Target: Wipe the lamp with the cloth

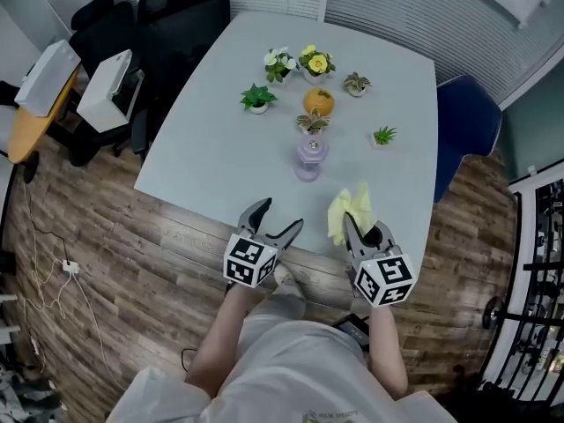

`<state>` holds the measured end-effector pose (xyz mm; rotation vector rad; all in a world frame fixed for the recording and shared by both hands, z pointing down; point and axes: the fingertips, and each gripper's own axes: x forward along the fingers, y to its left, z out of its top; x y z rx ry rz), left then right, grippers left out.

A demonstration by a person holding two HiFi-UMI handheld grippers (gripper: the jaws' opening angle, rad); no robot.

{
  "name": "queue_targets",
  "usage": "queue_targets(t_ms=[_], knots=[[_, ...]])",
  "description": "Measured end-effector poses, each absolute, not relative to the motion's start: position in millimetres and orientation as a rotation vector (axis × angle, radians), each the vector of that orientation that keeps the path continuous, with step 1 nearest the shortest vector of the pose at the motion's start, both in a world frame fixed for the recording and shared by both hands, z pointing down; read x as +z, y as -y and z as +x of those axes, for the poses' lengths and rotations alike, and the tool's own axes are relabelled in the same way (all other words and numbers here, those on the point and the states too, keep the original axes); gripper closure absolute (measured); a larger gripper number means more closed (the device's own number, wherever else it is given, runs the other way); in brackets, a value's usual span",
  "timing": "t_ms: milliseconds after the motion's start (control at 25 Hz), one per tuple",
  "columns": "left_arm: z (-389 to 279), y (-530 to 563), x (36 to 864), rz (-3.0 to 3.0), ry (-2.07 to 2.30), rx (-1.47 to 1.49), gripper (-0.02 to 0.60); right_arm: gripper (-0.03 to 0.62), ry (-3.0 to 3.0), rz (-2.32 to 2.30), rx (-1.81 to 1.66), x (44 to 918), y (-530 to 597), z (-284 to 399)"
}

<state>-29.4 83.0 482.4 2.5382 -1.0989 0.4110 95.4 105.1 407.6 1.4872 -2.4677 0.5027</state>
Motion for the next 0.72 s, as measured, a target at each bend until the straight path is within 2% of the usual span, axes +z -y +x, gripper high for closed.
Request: queue_targets(t_ms=[720], knots=[[-2.5, 21.1, 563.7, 2.586, 0.826, 0.712, 0.235, 0.548, 2.467, 1.422, 0.489, 405.2, 15.9, 92.1]])
